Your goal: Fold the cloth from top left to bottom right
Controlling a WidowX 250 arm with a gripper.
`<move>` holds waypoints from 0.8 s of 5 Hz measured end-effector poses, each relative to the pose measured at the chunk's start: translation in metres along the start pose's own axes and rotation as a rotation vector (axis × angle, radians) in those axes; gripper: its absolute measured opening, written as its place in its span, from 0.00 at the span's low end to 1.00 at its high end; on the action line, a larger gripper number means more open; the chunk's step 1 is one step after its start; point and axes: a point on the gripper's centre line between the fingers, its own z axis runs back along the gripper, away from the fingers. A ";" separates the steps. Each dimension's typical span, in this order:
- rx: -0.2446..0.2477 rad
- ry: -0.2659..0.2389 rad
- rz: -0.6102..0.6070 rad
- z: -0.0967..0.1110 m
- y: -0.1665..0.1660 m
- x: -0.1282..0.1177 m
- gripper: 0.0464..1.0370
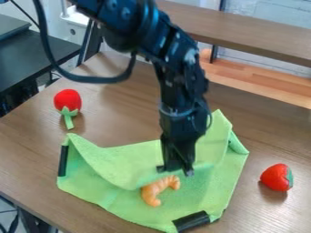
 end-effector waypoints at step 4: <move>0.049 -0.136 0.205 0.073 0.017 0.017 0.96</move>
